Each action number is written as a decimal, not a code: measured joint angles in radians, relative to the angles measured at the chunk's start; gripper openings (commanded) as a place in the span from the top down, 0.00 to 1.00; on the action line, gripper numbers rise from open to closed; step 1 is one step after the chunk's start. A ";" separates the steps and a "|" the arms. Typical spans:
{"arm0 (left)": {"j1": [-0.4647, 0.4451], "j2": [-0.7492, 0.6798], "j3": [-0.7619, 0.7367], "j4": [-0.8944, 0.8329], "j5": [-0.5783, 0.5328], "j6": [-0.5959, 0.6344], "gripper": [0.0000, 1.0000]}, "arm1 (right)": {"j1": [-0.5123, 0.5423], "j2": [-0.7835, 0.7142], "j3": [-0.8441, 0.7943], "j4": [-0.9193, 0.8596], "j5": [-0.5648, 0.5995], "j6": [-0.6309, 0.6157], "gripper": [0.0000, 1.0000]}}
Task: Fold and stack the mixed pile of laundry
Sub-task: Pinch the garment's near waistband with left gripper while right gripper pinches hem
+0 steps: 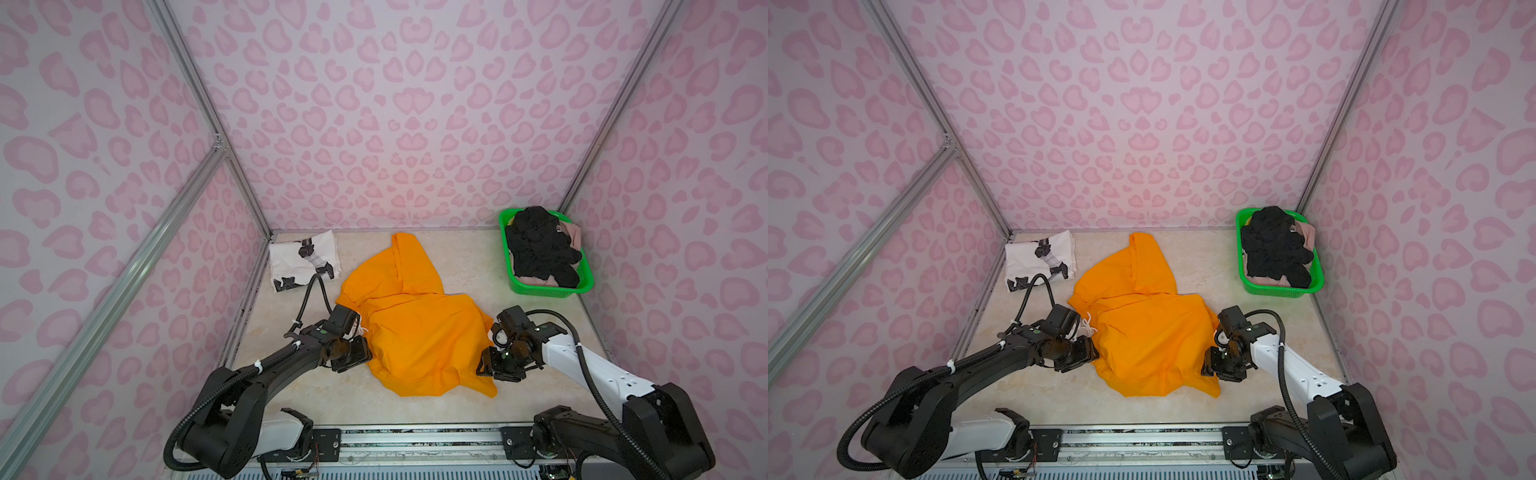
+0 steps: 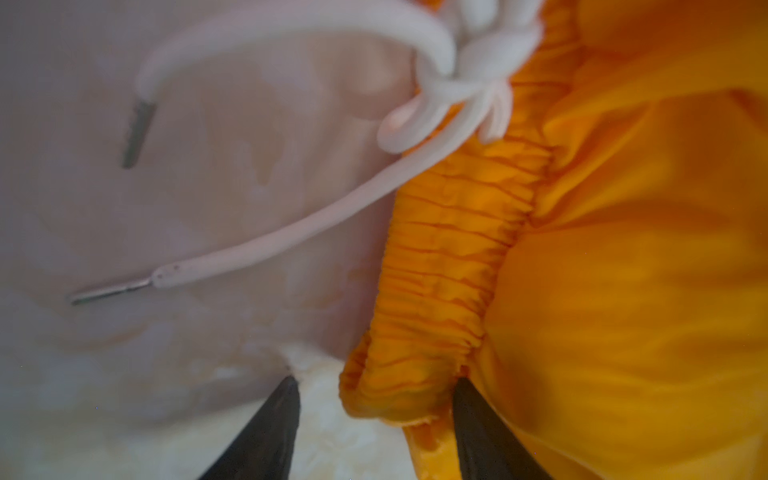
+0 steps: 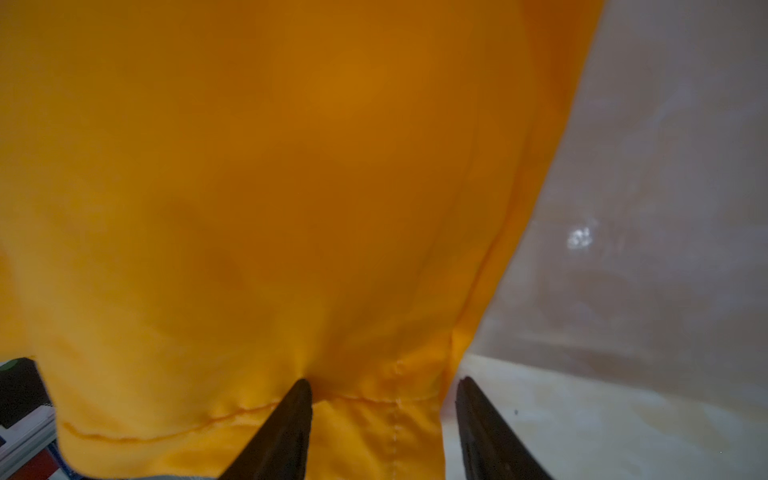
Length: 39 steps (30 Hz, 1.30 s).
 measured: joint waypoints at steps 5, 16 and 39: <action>-0.006 0.066 0.017 0.120 0.016 -0.004 0.55 | -0.031 0.014 -0.031 0.059 -0.043 0.019 0.63; -0.008 0.033 0.240 -0.109 -0.085 0.026 0.93 | -0.112 0.039 0.132 0.088 -0.063 -0.016 1.00; 0.058 0.060 0.584 -0.788 -0.096 0.168 0.44 | -0.023 -0.063 0.218 -0.230 0.150 -0.126 0.66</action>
